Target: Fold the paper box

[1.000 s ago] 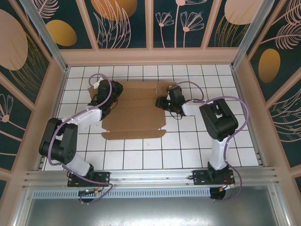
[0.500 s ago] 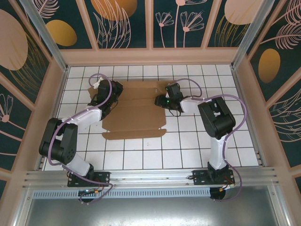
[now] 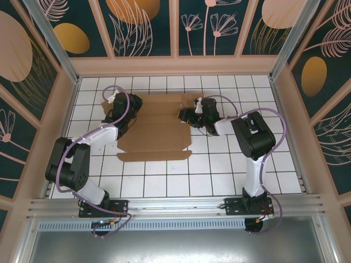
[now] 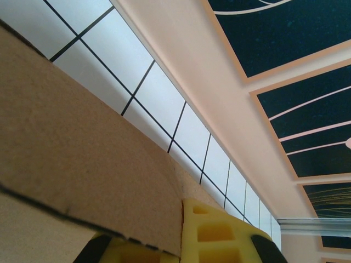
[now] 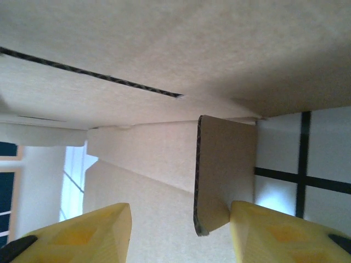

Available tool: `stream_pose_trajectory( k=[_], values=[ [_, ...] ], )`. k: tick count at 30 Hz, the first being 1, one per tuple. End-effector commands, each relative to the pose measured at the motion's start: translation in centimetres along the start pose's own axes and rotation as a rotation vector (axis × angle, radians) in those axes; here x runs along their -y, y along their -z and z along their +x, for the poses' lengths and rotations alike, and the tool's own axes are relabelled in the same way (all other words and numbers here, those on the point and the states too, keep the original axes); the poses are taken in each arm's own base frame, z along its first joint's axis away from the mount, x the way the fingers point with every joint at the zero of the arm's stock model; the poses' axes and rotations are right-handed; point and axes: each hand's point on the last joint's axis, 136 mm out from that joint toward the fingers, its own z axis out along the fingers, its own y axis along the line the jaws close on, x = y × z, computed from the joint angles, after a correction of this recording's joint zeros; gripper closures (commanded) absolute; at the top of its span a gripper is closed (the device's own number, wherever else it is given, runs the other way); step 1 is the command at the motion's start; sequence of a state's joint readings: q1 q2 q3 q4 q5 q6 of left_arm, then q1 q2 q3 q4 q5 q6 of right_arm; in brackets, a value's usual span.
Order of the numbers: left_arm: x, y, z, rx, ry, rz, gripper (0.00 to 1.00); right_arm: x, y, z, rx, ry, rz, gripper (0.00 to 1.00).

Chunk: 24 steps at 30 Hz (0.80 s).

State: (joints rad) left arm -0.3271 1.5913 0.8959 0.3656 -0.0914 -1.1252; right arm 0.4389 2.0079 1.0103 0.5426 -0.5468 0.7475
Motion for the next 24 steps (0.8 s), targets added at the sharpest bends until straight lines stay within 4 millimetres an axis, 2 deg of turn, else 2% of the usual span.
stream_pose_trajectory(
  k=[1, 8, 16, 18, 24],
  values=[
    [-4.6, 0.2, 4.2, -0.161, -0.08, -0.143, 1.0, -3.6, 0.0, -0.3, -0.003, 0.047, -0.151, 0.5],
    [-4.6, 0.2, 4.2, -0.164, -0.081, -0.142, 1.0, -1.3, -1.5, 0.0, -0.03, 0.067, -0.058, 0.5],
    [-4.6, 0.2, 4.4, -0.171, -0.077, -0.141, 1.0, 0.3, -3.5, 1.5, -0.08, 0.12, 0.03, 0.53],
    [-4.7, 0.2, 4.4, -0.171, -0.076, -0.142, 1.0, 0.4, -3.4, 1.6, -0.075, 0.123, 0.033, 0.56],
    [-4.8, 0.2, 4.5, -0.174, -0.066, -0.144, 1.0, -1.2, -2.3, 0.6, -0.019, 0.171, -0.017, 0.59]
  ],
)
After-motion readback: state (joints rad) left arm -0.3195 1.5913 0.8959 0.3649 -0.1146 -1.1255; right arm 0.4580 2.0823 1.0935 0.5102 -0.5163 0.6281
